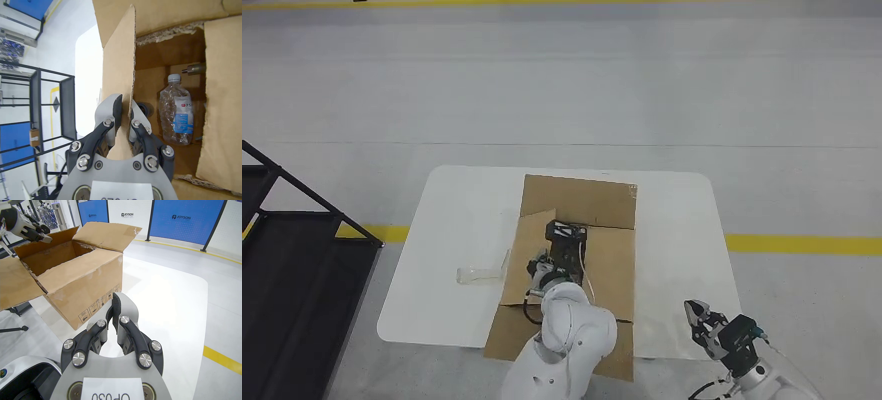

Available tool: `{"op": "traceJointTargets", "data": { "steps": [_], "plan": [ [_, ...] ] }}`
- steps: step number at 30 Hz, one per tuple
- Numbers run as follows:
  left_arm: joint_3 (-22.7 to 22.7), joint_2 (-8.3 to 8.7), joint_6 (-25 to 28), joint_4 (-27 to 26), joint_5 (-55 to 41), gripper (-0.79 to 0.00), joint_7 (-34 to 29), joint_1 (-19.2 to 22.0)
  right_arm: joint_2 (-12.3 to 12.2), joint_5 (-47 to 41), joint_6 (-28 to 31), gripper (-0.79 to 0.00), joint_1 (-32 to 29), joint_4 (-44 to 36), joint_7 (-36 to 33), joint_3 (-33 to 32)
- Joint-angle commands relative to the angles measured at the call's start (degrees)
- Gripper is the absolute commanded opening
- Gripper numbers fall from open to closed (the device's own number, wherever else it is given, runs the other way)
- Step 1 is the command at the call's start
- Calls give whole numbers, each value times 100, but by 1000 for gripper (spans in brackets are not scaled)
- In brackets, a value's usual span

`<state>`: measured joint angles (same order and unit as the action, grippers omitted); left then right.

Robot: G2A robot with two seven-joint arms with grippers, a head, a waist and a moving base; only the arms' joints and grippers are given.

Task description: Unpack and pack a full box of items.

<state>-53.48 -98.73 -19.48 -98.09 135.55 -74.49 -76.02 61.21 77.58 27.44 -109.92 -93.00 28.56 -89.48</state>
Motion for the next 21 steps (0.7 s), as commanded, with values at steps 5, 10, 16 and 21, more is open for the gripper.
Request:
{"op": "traceJointTargets", "data": {
  "steps": [5,10,16,21],
  "plan": [
    [-280,-80,-414,-370,-1158,-785,-122,116,3,-11,12,-785,56,36,-6,-4],
    [-474,-125,-476,-537,-1486,-785,-28,179,2,-35,20,-785,112,48,-15,-47],
    [-705,-159,-633,-576,-2019,-785,-6,245,1,-107,49,-785,171,22,-6,-111],
    [-819,-169,-682,-539,-2138,-785,66,239,2,-201,92,-785,299,-62,-43,-157]
  ]
}}
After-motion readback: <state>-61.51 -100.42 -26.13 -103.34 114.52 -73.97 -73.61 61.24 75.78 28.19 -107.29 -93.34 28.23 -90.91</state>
